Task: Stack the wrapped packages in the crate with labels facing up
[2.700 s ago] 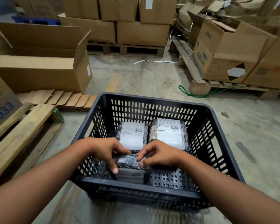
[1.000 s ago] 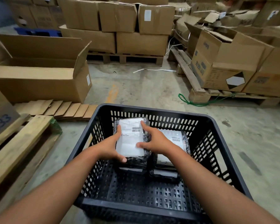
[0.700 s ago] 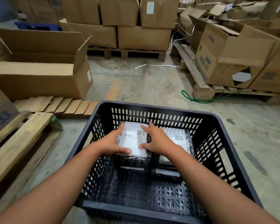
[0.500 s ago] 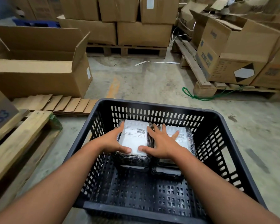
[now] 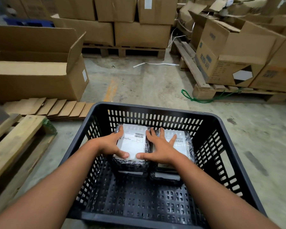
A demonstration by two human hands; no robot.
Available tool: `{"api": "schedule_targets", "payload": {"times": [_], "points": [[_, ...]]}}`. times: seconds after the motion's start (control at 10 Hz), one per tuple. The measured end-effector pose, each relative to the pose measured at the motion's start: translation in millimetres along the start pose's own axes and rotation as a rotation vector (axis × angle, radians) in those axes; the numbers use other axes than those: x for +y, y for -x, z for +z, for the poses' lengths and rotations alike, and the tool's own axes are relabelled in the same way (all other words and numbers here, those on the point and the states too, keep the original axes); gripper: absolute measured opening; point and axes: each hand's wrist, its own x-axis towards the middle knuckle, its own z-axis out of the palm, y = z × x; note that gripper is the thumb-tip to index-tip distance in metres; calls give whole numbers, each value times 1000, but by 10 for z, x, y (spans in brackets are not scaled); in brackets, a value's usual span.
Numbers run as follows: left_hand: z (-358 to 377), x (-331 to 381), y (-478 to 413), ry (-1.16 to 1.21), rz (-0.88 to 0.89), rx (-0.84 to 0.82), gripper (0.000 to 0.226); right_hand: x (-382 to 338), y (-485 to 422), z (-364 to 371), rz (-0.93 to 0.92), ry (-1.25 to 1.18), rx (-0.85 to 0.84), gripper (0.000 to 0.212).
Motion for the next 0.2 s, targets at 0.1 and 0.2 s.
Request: {"api": "schedule_targets", "payload": {"times": [0.1, 0.2], "points": [[18, 32, 49, 57, 2, 26, 140, -22, 62, 1, -13, -108, 74, 116], [-12, 76, 124, 94, 88, 81, 122, -2, 106, -147, -11, -288, 164, 83]]}}
